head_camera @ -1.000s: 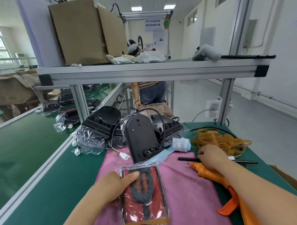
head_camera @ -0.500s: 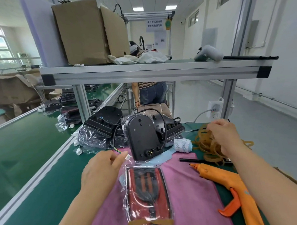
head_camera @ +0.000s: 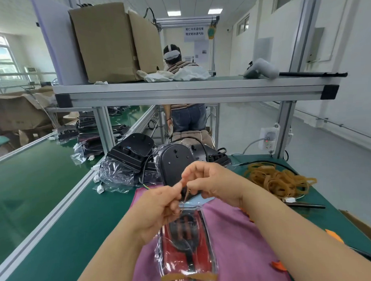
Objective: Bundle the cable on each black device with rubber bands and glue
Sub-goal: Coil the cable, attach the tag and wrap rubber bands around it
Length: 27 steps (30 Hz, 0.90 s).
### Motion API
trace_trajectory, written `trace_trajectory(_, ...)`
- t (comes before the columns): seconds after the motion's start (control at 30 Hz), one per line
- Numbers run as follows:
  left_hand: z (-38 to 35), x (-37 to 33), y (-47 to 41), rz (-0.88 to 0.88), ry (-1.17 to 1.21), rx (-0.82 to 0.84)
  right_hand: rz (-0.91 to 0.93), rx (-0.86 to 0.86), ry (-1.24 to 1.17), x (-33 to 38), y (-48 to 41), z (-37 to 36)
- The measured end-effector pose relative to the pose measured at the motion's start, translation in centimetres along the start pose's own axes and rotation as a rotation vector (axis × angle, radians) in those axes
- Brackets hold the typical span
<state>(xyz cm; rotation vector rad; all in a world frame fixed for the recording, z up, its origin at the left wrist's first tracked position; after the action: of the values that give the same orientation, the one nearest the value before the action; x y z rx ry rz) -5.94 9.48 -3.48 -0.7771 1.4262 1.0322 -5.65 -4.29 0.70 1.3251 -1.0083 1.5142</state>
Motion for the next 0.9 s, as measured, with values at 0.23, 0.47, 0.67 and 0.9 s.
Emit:
trace_trajectory(0.23,5.9,2.3,-0.8,0.079,0.435,-0.121,-0.483,-0.314,0.378,-9.9,-0.9,3.8)
trace_trajectory(0.47,7.3,3.2,-1.3,0.013,0.572,-0.007,-0.579,-0.285,0.041,-11.1,-1.1,1.0)
trace_trajectory(0.67,9.1,3.6,-1.4,-0.077,0.601,-0.071,-0.622,-0.181,-0.157,-10.7,-1.0,-0.1)
trace_trajectory(0.9,8.8,4.0,-1.4,-0.002,0.258,-0.236,-0.526,-0.093,-0.197,-9.6,-0.4,-0.6)
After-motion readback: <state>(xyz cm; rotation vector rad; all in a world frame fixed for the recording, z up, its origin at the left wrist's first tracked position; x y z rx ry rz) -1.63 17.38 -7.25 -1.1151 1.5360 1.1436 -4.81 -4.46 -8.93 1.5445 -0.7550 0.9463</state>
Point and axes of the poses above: each hand's wrist, its own y-axis away from the middle knuckle, its own z-axis out of the back of the hand, x = y × z, the point moved 7 cm from there along -y, towards the middle knuckle, and after that the axes turned 11 degrees about -y, right-handed, at the moved point
